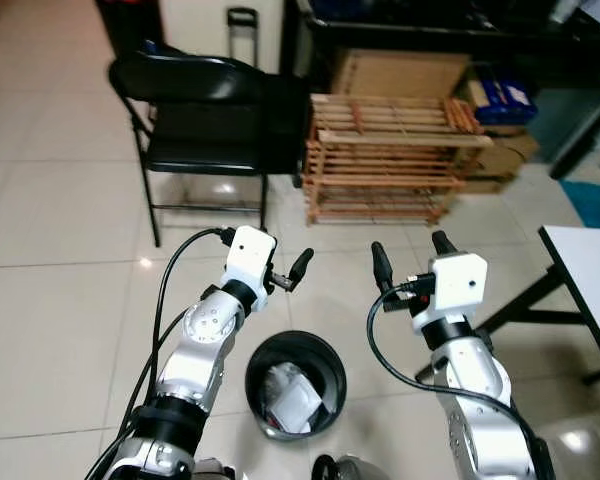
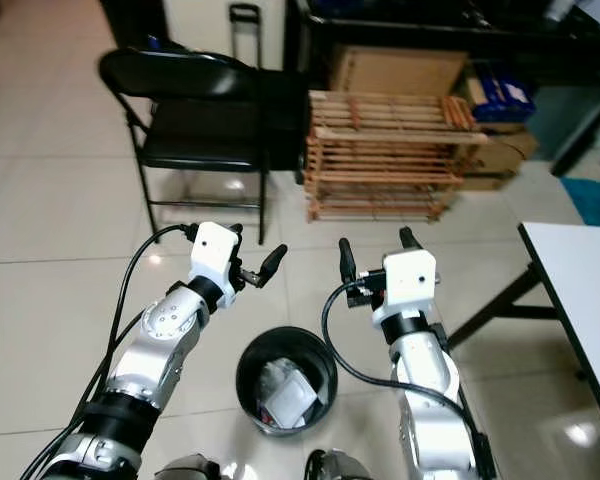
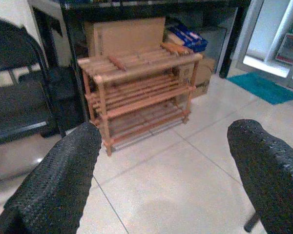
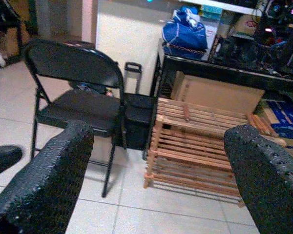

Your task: Picking trash to rubbish bin

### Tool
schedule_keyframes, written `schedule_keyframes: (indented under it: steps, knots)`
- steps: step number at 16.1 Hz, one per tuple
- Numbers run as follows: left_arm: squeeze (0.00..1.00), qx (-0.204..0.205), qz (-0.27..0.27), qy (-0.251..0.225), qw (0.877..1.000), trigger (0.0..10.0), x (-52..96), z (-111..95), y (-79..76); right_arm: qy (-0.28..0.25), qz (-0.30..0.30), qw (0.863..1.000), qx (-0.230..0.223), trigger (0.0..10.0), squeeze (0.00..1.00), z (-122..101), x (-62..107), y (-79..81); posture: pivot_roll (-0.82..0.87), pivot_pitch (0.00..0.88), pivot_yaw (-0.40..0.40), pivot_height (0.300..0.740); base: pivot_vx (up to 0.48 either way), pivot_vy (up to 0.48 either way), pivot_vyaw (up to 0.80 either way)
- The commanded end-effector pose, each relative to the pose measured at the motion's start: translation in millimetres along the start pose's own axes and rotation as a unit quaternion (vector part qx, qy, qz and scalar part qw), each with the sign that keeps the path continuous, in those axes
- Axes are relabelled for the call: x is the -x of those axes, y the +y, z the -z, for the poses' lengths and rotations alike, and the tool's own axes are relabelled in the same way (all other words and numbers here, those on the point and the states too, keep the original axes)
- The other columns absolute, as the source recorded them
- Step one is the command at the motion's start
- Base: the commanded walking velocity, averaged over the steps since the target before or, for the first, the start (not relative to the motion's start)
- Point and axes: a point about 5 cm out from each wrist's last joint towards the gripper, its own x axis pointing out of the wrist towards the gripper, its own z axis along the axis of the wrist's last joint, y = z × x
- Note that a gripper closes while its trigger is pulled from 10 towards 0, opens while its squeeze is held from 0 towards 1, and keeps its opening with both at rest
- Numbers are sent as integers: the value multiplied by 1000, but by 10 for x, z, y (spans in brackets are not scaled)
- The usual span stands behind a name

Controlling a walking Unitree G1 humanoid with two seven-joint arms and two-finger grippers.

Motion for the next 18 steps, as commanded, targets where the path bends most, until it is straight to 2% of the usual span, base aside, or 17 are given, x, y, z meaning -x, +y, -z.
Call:
schedule_keyframes:
  steps: [1, 3, 5, 8, 9, 10, 12, 18]
  knots:
    - [0, -11, 17, -12, 1000, 10000, -69, -86, -67, -2, 17, 1000, 8, 10000, 1000, -55, 42, -49, 133, 60, -63, 740, 0, 0, 0]
    - [0, -16, 20, -12, 1000, 10000, -77, -86, -72, -6, 39, 999, 13, 10000, 1000, -123, 103, -93, 121, 56, -55, 740, 0, 0, 0]
    - [0, -18, 10, -16, 1000, 10000, -20, -76, 4, -7, 59, 998, 21, 10000, 1000, -188, 167, -141, 115, 54, -51, 740, 0, 0, 0]
    - [0, -28, -52, -41, 997, 10000, 122, -94, 240, -9, 99, 995, 27, 10000, 1000, -262, 257, -237, 119, 56, -46, 740, 0, 0, 0]
    - [0, -47, -88, -53, 994, 10000, 158, -106, 319, -4, 120, 993, 20, 10000, 965, -283, 299, -294, 124, 55, -50, 740, 0, 0, 0]
    - [0, -54, -96, -58, 992, 10000, 157, -118, 329, -2, 123, 992, 20, 10000, 27, -289, 308, -309, 125, 55, -52, 740, 0, 0, 0]
    - [0, -60, -95, -69, 991, 10000, 122, -151, 307, 4, 128, 991, 24, 10000, 0, -306, 308, -343, 123, 52, -55, 740, 0, 0, -256]
    - [0, -44, -71, -73, 994, 10000, 38, -169, 199, 8, 127, 992, 21, 10000, 0, -356, 285, -333, 102, 47, -56, 740, 0, 0, -766]
